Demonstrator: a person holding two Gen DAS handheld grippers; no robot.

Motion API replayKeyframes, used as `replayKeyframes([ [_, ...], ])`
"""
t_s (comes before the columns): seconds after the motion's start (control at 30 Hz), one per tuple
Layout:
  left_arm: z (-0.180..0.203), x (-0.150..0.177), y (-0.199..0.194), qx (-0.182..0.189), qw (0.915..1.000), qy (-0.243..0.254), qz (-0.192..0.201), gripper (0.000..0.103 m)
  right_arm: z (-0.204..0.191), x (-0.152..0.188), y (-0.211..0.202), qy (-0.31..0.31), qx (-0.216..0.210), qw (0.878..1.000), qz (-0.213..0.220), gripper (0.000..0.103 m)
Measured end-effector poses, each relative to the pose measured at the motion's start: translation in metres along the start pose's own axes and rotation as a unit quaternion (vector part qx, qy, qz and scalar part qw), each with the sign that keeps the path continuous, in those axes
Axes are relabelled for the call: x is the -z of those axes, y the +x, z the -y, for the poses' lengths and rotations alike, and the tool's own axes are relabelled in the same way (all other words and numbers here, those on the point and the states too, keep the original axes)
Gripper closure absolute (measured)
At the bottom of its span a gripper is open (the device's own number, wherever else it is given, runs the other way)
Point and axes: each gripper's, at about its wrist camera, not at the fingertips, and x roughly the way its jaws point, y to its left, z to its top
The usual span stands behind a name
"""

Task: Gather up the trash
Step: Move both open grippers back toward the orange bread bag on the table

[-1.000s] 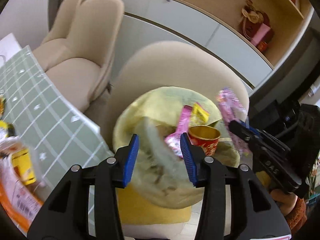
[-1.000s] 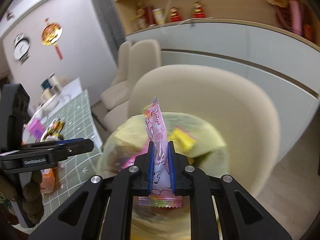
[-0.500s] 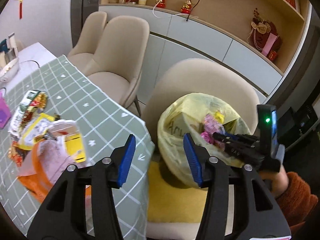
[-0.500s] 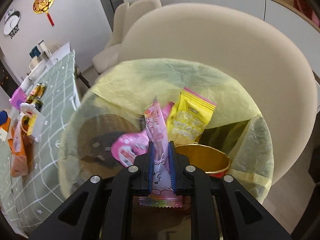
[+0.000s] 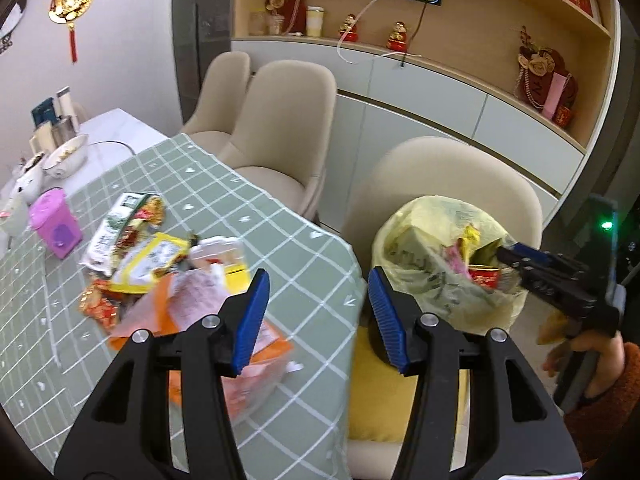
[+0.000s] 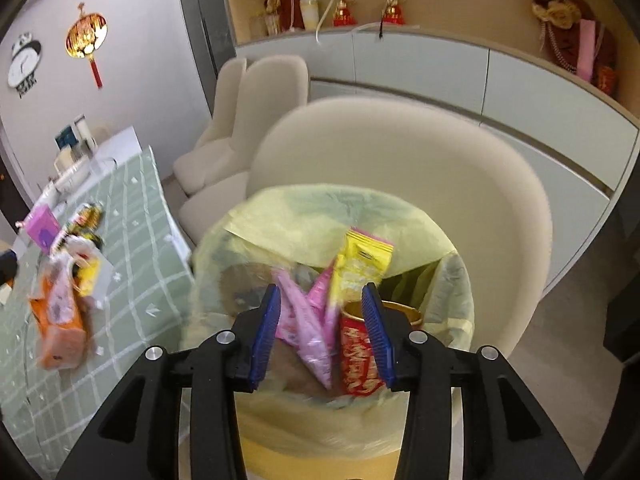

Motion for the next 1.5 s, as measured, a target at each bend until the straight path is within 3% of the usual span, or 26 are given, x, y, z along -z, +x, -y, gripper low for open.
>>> replayKeyframes([
  [0.2,-0.038,0.015,-0.018,-0.001,0.9999,-0.011,0.004,0.054,-0.058,0.002,-0.018,-0.019,-0.018,0.999,0.024,0.063],
  [0.37,-0.100,0.030,-0.030,0.013,0.9985,-0.052,-0.005,0.054,-0.109,0.010,-0.024,-0.025,-0.015,0.999,0.020,0.063],
  [0.53,-0.160,0.054,-0.037,0.045,0.9953,-0.080,-0.030,0.054,-0.167,0.025,-0.041,-0.031,0.003,0.999,0.019,0.060],
  [0.6,-0.178,0.063,-0.036,0.046,0.9949,-0.080,-0.042,0.054,-0.188,0.031,-0.049,-0.037,0.006,0.999,0.029,0.053],
  [0.7,-0.195,0.071,-0.031,0.041,0.9935,-0.087,-0.061,0.054,-0.212,0.043,-0.059,-0.058,0.020,0.998,0.030,0.053],
  [0.9,-0.210,0.079,-0.038,0.023,0.9927,-0.106,-0.053,0.054,-0.219,0.054,-0.069,-0.060,-0.017,0.997,0.038,0.053],
  [1.0,-0.210,0.082,-0.044,0.036,0.9922,-0.111,-0.044,0.054,-0.218,0.055,-0.073,-0.065,-0.038,0.995,0.057,0.053],
  [1.1,-0.215,0.082,-0.051,0.012,0.9942,-0.104,-0.024,0.054,-0.219,0.056,-0.070,-0.079,-0.060,0.993,0.059,0.053],
  [1.2,-0.228,0.082,-0.061,0.031,0.9915,-0.126,-0.008,0.053,-0.216,0.057,-0.065,-0.062,-0.108,0.991,0.044,0.053],
  [1.27,-0.237,0.082,-0.063,0.032,0.9922,-0.120,0.005,0.049,-0.220,0.061,-0.061,-0.070,-0.116,0.990,0.041,0.053],
  [1.5,-0.260,0.086,-0.021,0.033,0.9885,-0.143,-0.038,0.049,-0.228,0.070,-0.038,-0.083,-0.118,0.989,0.018,0.053],
])
